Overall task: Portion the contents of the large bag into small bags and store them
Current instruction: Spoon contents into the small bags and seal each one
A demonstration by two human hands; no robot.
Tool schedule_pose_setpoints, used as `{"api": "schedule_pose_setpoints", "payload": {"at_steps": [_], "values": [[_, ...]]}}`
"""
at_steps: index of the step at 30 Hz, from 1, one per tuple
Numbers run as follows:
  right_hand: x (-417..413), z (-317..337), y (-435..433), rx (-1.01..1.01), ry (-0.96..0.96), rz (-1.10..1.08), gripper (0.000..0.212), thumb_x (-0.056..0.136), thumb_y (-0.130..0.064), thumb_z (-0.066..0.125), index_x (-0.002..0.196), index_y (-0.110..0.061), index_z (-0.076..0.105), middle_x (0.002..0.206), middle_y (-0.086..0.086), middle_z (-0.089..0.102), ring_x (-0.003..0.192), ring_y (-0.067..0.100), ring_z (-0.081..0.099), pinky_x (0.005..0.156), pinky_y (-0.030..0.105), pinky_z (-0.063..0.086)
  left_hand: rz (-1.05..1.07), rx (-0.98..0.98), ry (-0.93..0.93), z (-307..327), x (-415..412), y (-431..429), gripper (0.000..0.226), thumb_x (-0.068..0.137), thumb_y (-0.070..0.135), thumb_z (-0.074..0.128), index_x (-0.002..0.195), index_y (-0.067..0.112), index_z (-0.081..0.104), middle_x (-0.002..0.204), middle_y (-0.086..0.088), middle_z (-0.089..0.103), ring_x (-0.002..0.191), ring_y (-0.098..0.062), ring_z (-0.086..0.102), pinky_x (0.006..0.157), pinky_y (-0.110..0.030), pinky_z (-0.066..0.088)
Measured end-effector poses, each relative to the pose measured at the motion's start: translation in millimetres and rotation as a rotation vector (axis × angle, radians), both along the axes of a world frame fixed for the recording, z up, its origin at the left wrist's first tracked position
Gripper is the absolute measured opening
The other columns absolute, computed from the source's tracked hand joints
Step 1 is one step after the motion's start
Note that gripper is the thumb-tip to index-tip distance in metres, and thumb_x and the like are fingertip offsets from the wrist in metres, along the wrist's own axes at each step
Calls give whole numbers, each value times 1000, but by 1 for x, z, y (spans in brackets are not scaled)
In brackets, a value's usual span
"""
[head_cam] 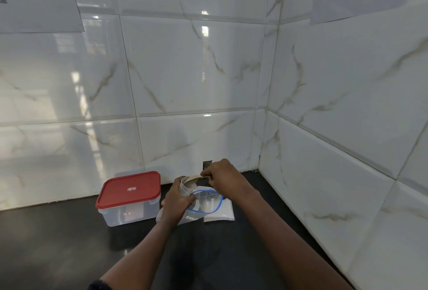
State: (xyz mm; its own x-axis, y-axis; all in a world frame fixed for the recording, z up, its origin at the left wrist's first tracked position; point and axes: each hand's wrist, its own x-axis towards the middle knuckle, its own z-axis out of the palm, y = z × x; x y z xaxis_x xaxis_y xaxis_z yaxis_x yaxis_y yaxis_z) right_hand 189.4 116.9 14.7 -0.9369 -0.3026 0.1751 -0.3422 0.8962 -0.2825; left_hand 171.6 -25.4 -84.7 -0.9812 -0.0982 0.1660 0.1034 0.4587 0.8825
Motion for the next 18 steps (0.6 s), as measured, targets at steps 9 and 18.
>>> {"api": "schedule_pose_setpoints", "payload": {"at_steps": [9, 18], "values": [[-4, 7, 10, -72, 15, -153, 33, 87, -2, 51, 114, -9, 68, 110, 15, 64, 95, 27, 63, 86, 31, 52, -6, 26, 2, -1, -1, -3, 53, 76, 7, 70, 123, 17, 47, 111, -2, 60, 105, -24, 56, 93, -41, 46], [4, -40, -7, -32, -229, -206, 36, 92, -3, 49, 126, -8, 59, 125, 15, 54, 108, 24, 59, 93, 30, 48, -12, 39, 24, -6, -1, -10, 48, 71, 24, 69, 116, 25, 50, 106, 1, 62, 100, -21, 59, 93, -48, 47]]}}
